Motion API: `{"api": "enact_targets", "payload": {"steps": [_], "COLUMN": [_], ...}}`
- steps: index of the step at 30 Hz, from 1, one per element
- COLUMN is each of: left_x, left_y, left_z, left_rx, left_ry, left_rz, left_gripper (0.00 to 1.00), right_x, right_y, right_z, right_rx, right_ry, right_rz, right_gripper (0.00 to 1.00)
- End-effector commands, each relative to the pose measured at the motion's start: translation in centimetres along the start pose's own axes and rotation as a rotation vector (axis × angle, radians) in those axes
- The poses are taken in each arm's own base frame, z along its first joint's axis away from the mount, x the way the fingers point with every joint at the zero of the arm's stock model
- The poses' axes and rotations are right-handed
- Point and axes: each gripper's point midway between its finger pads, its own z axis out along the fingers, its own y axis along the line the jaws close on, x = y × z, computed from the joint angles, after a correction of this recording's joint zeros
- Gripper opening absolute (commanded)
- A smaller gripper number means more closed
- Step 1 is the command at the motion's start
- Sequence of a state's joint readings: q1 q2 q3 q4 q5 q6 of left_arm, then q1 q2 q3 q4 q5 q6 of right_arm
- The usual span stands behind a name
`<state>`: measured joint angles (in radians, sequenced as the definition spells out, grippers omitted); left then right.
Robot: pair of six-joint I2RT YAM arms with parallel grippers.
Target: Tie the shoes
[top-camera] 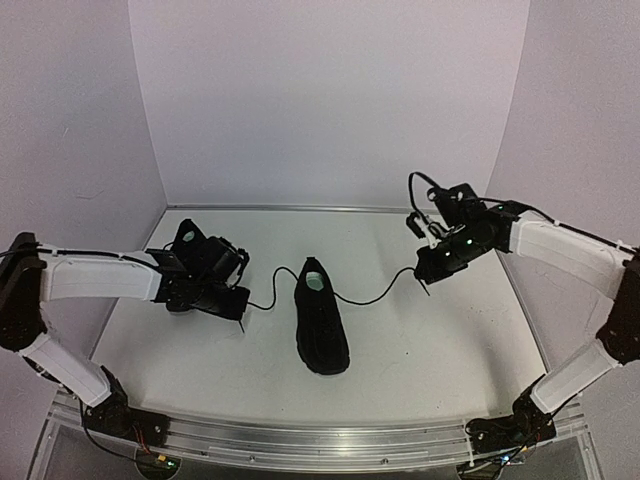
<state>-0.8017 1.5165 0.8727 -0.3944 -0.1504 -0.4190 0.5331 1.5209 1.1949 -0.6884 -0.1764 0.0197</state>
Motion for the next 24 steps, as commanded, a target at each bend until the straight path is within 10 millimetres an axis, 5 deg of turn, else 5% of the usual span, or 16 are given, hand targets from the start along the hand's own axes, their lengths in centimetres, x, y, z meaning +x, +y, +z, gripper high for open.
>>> {"api": "enact_targets", "payload": {"steps": [1, 7, 11, 15, 20, 24], "left_x": [-3.0, -2.4, -1.6, -1.4, 0.1, 1.5], "left_y": [2.2, 2.9, 1.4, 0.0, -4.2, -6.7], "left_z": [-4.5, -6.8, -8.5, -11.1, -14.4, -14.7], "left_rx": [-0.064, -0.054, 0.099, 0.244, 0.504, 0.581], "left_ry": [-0.174, -0.210, -0.277, -0.383, -0.438, -0.412], "left_rz": [-0.069, -0.047, -0.025, -0.002, 0.149, 0.232], "left_gripper": [0.00, 0.00, 0.00, 0.00, 0.00, 0.00], "right_x": [-4.4, -8.4, -11.3, -13.7, -16.1, -17.5], "right_y": [1.5, 5.7, 9.3, 13.2, 19.4, 23.7], "right_z": [-6.0, -12.8, -15.9, -15.6, -13.2, -11.0], "right_rx": [-0.060, -0.285, -0.466, -0.543, -0.636, -0.704], "right_ry": [-0.212, -0.454, -0.567, -0.577, -0.552, -0.535], "right_rz": [0.041, -0.006, -0.068, -0.147, -0.241, -0.266], "right_gripper": [0.00, 0.00, 0.00, 0.00, 0.00, 0.00]}}
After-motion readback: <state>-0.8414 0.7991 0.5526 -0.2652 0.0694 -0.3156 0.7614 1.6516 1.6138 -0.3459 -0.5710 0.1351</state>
